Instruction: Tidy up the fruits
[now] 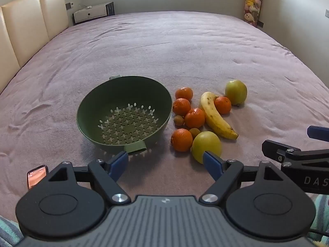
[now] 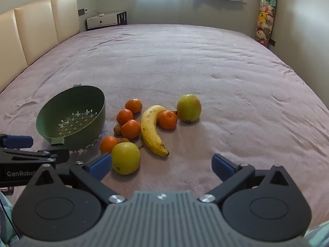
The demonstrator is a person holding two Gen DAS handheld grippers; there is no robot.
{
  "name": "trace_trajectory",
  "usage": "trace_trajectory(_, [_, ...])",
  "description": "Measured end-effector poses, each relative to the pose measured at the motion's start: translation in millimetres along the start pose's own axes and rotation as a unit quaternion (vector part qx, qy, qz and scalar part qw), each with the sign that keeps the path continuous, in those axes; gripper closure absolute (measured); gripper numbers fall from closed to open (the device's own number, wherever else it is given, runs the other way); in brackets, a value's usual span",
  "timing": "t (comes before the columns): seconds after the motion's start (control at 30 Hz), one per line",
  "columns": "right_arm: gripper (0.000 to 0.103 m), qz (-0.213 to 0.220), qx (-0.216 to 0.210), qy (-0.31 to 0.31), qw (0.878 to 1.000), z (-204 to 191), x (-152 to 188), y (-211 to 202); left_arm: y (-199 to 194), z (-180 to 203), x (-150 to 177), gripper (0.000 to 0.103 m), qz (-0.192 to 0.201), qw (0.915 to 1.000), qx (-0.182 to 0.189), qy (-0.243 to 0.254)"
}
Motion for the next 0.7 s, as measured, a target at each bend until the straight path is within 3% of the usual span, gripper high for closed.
trace_trajectory(0.27, [0.004, 0.002, 0.009, -0.004, 1.0, 0, 2, 2, -14, 10, 12, 0.007, 0.005, 1.0, -0.001, 0.005])
trace_trajectory(0.33, [0.004, -0.005, 0.009, -0.002, 1.0, 0, 1, 6, 11, 0, 5, 0.007, -0.03, 0.9994, 0.011, -0.009])
trace_trajectory(0.5, [0.004, -0.006, 0.01, -0.002, 1.0, -7, 16, -7, 11, 0, 6, 0.007, -0.035, 0.9993, 0.011, -0.009])
trace_trajectory(0.7, [0.004, -0.02, 0.009, 0.0, 1.0, 0, 6, 5, 12, -1, 6, 0.007, -0.04, 0.9991, 0.012, -0.012])
Point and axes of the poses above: each gripper's, at about its wrist camera, not at the fingertips, and y roughly the way its jaws point, z to its right, x to its underside, the point moved 5 cm from there along y, roughly the way its jaws point, and after that the axes turned 6 degrees about y, right-handed, at the moved point
